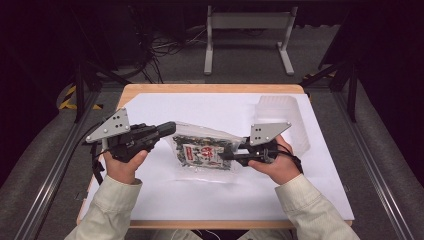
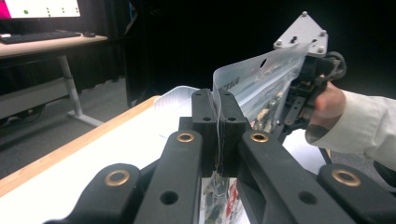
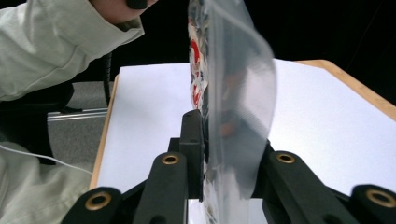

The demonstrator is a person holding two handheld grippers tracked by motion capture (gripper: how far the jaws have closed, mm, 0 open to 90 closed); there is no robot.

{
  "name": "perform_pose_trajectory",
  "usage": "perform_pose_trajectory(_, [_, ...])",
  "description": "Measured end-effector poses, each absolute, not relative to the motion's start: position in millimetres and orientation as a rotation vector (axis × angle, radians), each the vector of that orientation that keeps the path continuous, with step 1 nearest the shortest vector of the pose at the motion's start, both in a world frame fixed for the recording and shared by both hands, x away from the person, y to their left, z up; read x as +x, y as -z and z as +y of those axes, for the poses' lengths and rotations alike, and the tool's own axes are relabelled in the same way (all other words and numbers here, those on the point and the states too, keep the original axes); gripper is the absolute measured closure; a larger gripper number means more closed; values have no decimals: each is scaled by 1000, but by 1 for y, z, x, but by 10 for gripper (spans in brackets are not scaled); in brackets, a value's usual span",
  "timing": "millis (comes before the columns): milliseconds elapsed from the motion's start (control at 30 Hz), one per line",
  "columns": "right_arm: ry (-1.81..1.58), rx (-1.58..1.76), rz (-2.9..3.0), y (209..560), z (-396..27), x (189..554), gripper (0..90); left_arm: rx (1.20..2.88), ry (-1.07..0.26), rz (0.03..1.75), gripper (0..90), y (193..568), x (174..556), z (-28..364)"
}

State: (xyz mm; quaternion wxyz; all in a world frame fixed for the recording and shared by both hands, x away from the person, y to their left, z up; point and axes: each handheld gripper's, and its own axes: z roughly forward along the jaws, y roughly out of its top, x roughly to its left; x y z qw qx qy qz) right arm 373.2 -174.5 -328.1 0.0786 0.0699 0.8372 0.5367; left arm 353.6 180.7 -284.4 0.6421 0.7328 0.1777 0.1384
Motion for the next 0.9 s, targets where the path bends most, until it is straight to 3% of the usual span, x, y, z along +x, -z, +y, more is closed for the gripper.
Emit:
perform_pose_trajectory(167, [-1608, 237, 2527, 328, -175, 373, 764, 1673, -321, 444, 719, 286, 357, 181])
perform_pose_trajectory(200, [-1607, 246, 2527, 329, -175, 373, 764, 1678, -328, 458, 719, 287, 357, 180])
perform_pose_trajectory(367, [-1607, 279, 2530, 328, -178, 374, 764, 1688, -366, 493, 508, 290, 359, 181])
perform_pose_trajectory(567, [-1625, 312, 2506, 323, -186, 376, 764, 1694, -381, 527, 387, 296, 360, 187])
perform_pose_trajectory(900, [-1625, 370, 2463, 314, -199, 378, 763, 1752, -411, 568, 296, 312, 367, 193])
